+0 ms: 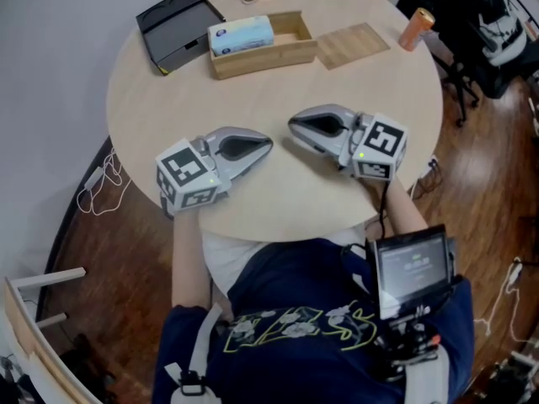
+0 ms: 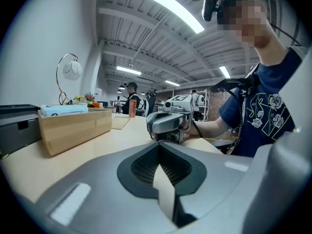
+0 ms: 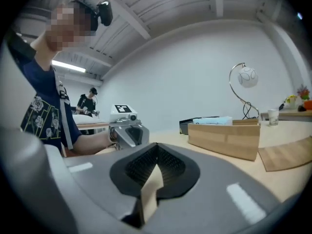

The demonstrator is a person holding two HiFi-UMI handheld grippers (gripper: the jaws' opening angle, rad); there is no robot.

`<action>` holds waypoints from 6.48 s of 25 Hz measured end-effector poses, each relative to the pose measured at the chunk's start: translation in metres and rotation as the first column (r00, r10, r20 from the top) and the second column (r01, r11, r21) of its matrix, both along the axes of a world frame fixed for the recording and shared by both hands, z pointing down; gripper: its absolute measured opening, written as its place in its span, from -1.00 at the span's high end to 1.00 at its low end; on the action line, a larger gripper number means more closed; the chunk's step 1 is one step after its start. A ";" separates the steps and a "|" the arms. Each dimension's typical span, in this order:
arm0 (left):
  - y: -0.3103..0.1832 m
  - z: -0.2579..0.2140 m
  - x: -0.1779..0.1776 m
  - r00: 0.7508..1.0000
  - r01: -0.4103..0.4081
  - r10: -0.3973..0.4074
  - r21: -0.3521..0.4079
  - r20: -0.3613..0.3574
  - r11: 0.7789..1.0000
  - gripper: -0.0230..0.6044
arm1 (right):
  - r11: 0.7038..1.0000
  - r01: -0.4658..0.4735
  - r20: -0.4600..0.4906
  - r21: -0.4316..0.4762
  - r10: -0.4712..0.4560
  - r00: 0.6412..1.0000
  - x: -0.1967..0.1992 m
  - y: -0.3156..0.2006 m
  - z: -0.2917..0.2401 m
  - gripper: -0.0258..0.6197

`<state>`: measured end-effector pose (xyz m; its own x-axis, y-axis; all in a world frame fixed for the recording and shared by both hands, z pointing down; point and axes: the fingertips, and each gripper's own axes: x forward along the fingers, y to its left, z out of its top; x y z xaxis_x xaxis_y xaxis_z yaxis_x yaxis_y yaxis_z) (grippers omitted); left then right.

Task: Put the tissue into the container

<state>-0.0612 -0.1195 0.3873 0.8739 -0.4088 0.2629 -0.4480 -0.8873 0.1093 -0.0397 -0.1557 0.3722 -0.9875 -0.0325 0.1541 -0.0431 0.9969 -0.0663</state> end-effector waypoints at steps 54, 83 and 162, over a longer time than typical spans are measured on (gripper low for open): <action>-0.007 -0.014 -0.003 0.995 0.026 -0.017 0.092 -0.094 0.995 0.91 | 0.993 0.118 -0.005 0.011 -0.118 0.993 -0.023 0.012 0.003 0.92; -0.010 -0.013 -0.007 0.994 0.063 -0.055 0.092 -0.093 0.994 0.91 | 0.997 0.074 -0.004 0.012 -0.074 0.997 -0.022 0.006 0.003 0.92; -0.012 -0.014 -0.010 0.991 0.100 -0.091 0.092 -0.093 0.991 0.92 | 0.997 0.077 -0.008 0.010 -0.077 0.997 -0.022 0.009 0.003 0.92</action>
